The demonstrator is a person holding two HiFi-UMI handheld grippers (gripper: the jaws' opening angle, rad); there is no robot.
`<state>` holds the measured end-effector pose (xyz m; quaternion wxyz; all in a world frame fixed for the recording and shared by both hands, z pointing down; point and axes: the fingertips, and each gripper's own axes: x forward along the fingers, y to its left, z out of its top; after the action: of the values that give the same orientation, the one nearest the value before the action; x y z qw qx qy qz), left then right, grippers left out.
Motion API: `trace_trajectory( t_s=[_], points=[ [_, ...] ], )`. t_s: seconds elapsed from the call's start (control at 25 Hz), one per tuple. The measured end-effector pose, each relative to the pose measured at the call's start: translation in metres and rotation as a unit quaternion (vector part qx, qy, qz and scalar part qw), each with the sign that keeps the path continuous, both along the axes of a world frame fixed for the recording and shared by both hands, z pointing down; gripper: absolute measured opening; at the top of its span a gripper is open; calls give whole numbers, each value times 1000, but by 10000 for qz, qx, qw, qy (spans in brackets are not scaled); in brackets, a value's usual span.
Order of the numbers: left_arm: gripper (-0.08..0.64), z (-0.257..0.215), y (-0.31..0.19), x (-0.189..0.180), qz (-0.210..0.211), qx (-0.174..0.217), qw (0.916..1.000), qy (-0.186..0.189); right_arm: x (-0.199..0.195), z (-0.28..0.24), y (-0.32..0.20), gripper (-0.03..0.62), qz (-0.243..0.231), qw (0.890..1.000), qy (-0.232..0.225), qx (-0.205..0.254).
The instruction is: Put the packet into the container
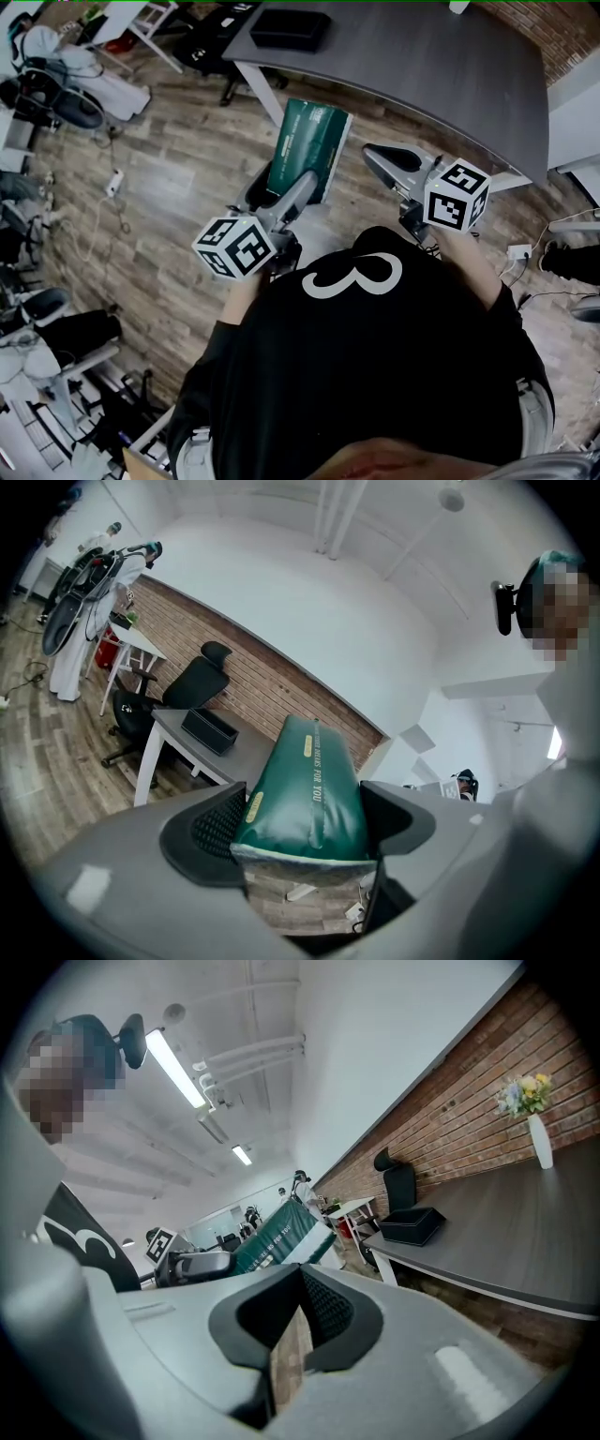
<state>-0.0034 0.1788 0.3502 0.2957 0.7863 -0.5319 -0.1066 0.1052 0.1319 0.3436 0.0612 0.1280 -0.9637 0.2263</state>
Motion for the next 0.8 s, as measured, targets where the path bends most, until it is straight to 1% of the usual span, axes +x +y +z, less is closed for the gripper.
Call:
trace_trajectory(
  t_s=[0.16, 0.32, 0.52, 0.68, 0.8],
  points=[
    [399, 1, -15, -12, -56, -44, 10000, -12, -13, -3, -18, 2, -37, 10000, -52, 6],
    [399, 8, -40, -23, -113, -136, 9998, -5, -24, 5, -48, 2, -58, 9999, -75, -101],
    [399, 16, -106, -47, -160, -363, 9992, -87, -52, 15, -118, 2, -136, 9994, -102, -292],
    [397, 22, -132, -58, -184, -335, 9992, -73, -61, 20, -145, 2, -129, 9994, -106, -318],
    [397, 19, -173, -71, -152, -385, 9991, -132, -73, 21, -189, 2, -96, 9991, -110, -389]
  ],
)
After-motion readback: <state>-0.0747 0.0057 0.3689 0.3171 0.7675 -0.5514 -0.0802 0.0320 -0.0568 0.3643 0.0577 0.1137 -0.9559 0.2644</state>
